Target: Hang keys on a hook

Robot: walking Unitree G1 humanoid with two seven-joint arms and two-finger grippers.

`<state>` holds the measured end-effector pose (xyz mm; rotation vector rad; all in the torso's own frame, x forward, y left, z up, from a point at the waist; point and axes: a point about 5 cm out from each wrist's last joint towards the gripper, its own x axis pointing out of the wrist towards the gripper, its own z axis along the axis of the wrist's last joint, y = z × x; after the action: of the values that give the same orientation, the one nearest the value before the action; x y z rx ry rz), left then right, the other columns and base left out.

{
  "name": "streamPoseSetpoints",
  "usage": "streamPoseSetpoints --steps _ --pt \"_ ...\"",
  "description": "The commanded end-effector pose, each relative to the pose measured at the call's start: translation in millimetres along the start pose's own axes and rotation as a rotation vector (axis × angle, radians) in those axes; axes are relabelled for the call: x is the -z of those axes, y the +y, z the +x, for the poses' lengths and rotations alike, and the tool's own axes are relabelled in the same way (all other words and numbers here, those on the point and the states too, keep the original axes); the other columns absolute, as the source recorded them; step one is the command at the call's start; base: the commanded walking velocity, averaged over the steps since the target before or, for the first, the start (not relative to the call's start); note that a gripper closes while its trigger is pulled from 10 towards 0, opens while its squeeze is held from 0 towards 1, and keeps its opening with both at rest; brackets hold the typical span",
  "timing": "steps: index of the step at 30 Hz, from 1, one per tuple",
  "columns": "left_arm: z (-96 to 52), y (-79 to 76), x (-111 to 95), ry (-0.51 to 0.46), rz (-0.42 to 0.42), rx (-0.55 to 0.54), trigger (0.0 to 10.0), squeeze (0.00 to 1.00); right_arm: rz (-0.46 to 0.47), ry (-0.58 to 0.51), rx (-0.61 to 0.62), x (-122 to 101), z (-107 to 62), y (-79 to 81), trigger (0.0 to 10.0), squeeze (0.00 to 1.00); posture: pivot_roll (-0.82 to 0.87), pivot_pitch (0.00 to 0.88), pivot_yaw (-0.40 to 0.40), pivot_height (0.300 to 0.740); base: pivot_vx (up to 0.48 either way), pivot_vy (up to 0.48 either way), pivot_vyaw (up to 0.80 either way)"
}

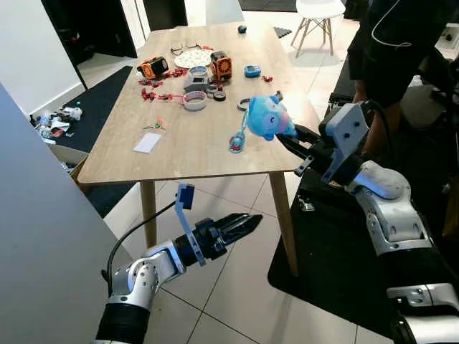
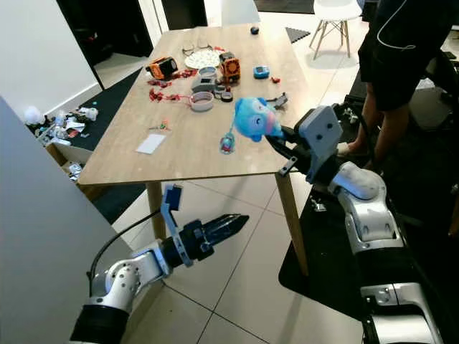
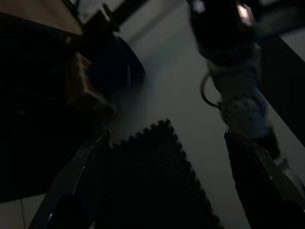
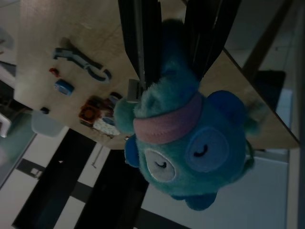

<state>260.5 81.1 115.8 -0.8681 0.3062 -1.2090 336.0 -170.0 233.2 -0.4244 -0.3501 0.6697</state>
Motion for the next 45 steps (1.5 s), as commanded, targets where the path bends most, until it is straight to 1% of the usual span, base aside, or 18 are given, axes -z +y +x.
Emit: streamPoseSetpoints --steps 1,2,4,6,9,10,15,16,18,19,20,22,24,29,39,40,41,45 --pt "-4.3 -3.7 0 0.018 0.002 0.017 10.0 0.0 -0.025 0.005 -0.024 1 6.0 5.7 10.0 0.0 -0.12 0.055 0.094 0.74 0.0 0.0 0.0" --pt "-4.3 -3.7 0 0.018 0.002 0.017 10.0 0.0 -0.025 0.005 -0.024 1 6.0 5.7 10.0 0.0 -0.12 0.055 0.094 0.74 0.0 0.0 0.0" --pt "-3.5 -5.3 -1 0.021 0.003 0.023 10.0 0.0 -0.032 0.01 -0.043 2 8.9 10.9 10.0 0.0 -0.12 0.054 0.092 0.74 0.0 0.0 0.0" --pt "-1.9 -9.0 -3 0.019 0.002 0.041 10.0 0.0 -0.038 0.016 -0.079 5 12.4 19.7 10.0 0.0 -0.12 0.054 0.092 0.74 0.0 0.0 0.0" --pt "-1.0 -10.4 -4 0.017 0.006 0.046 10.0 0.0 -0.039 0.017 -0.098 6 14.3 24.5 10.0 0.0 -0.12 0.053 0.09 0.74 0.0 0.0 0.0" --pt "1.3 -11.3 -4 0.017 0.009 0.045 10.0 0.0 -0.052 0.026 -0.126 8 17.2 31.5 10.0 0.0 -0.12 0.05 0.09 0.74 0.0 0.0 0.0" --pt "3.4 -13.2 -4 0.021 0.008 0.049 10.0 0.0 -0.078 0.036 -0.145 10 21.0 36.0 10.0 0.0 -0.12 0.05 0.09 0.74 0.0 0.0 0.0" --pt "4.9 -13.1 -4 0.023 0.023 0.042 10.0 0.0 -0.084 0.043 -0.172 11 22.9 41.2 10.0 0.0 -0.12 0.05 0.09 0.74 0.0 0.0 0.0" --pt "7.2 -10.1 -4 0.018 0.04 0.017 10.0 0.0 -0.07 0.048 -0.224 13 23.4 50.8 10.0 0.0 -0.12 0.05 0.09 0.74 0.0 0.0 0.0" --pt "7.2 -10.1 -4 0.018 0.04 0.017 10.0 0.0 -0.07 0.048 -0.224 13 23.4 50.8 10.0 0.0 -0.12 0.05 0.09 0.74 0.0 0.0 0.0" --pt "8.2 -8.4 -5 0.014 0.045 0.003 10.0 0.0 -0.061 0.048 -0.249 13 23.3 55.4 10.0 0.0 -0.12 0.05 0.09 0.74 0.0 0.0 0.0" --pt "10.1 -5.1 -8 -0.016 0.041 -0.019 10.0 0.0 -0.026 0.053 -0.329 15 20.0 68.7 10.0 0.0 -0.12 0.05 0.09 0.74 0.0 0.0 0.0" --pt "10.9 -3.7 -11 -0.037 0.04 -0.031 10.0 0.0 -0.003 0.056 -0.361 16 17.5 73.6 10.0 0.0 -0.13 0.053 0.092 0.74 0.0 0.0 0.0" --pt "11.6 -1.8 -13 -0.053 0.039 -0.048 10.0 0.0 0.003 0.067 -0.385 17 14.5 76.3 10.0 0.0 -0.13 0.054 0.093 0.74 0.0 0.0 0.0" --pt "12.6 8.0 -24 -0.13 0.048 -0.136 10.0 0.0 0.038 0.094 -0.456 19 6.2 84.1 10.0 0.0 -0.13 0.055 0.096 0.74 0.0 0.0 0.0" --pt "11.2 14.1 -30 -0.173 0.053 -0.184 10.0 0.0 0.054 0.103 -0.476 19 1.9 85.3 10.0 0.0 -0.13 0.055 0.096 0.74 0.0 0.0 0.0" --pt "10.3 16.6 -33 -0.192 0.053 -0.205 10.0 0.0 0.056 0.108 -0.479 19 0.6 85.3 10.0 0.0 -0.13 0.055 0.096 0.74 0.0 0.0 0.0" --pt "8.0 20.9 -38 -0.225 0.051 -0.241 10.0 0.0 0.057 0.122 -0.475 20 -2.1 83.9 10.0 0.0 -0.13 0.056 0.097 0.74 0.0 0.0 0.0"
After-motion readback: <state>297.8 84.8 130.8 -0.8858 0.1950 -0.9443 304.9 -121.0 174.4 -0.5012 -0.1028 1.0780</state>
